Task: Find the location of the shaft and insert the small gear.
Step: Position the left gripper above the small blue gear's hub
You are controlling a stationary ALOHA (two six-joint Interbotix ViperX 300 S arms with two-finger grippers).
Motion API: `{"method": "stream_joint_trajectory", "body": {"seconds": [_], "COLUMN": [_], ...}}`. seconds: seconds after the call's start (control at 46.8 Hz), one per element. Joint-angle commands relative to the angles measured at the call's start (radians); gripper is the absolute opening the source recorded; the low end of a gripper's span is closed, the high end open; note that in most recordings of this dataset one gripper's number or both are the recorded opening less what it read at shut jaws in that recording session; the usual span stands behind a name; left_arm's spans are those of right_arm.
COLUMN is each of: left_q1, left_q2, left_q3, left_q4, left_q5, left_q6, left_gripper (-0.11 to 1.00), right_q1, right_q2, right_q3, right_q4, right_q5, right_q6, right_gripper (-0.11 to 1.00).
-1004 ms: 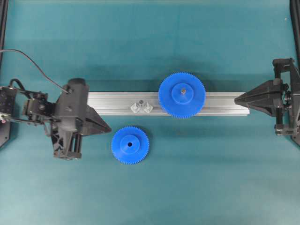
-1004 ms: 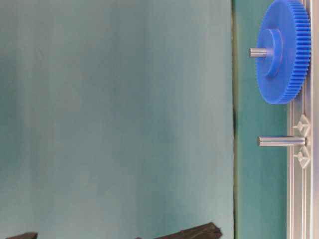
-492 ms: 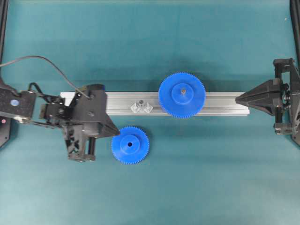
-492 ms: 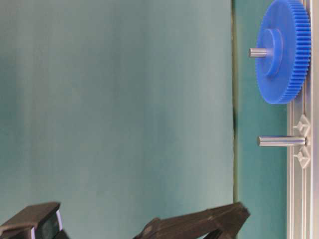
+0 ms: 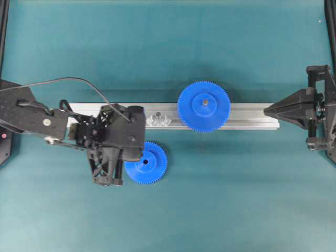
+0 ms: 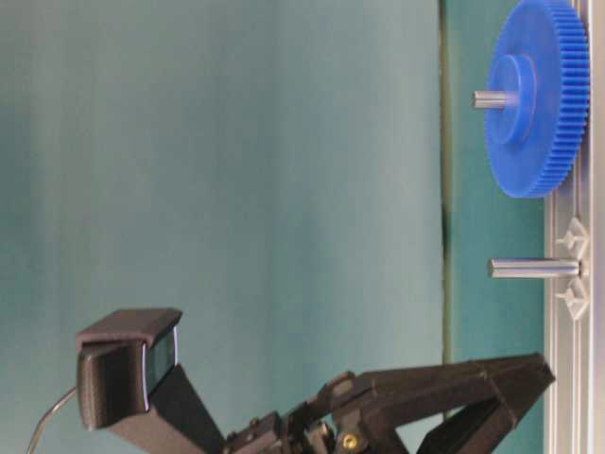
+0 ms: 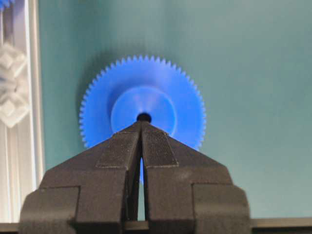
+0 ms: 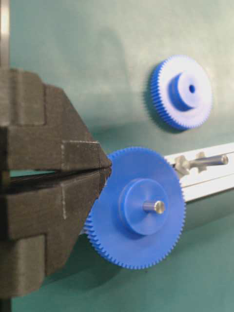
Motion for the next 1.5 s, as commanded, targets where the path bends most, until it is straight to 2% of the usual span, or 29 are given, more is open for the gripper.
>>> {"method": "stream_joint_trajectory", "body": {"seconds": [0.0, 0.556, 0.898, 1.069, 1.24, 1.475], "left_q1": [-0.006, -0.006, -0.012, -0.012, -0.012, -0.012], "left_q2": [0.005, 0.144, 0.184, 0.215, 0.250, 0.273], "left_q3": [-0.037, -0.173, -0.241, -0.288, -0.348, -0.382], "left_q4": [0.003, 0.003, 0.003, 0.003, 0.003, 0.003], "left_q5": [0.006, 0.163, 0.287, 0.350, 0.437, 0.457], "left_q6": [0.002, 0.006, 0.064, 0.060, 0.054, 0.044], "left_gripper": [-0.02, -0.02, -0.02, -0.02, -0.02, -0.02], "right_q1": [-0.005, -0.003, -0.003, -0.003, -0.003, -0.003], "right_q2": [0.003, 0.002, -0.011, -0.015, -0.017, -0.018], "right_q3": [-0.008, -0.003, 0.003, 0.009, 0.018, 0.020], "right_q4": [0.002, 0.000, 0.002, 0.000, 0.000, -0.002], "right_q5": [-0.006, -0.008, -0.009, -0.009, -0.011, -0.012], "right_q6": [0.011, 0.011, 0.012, 0.012, 0.044, 0.054], "right_gripper": [0.01, 0.01, 0.01, 0.01, 0.01, 0.01]}}
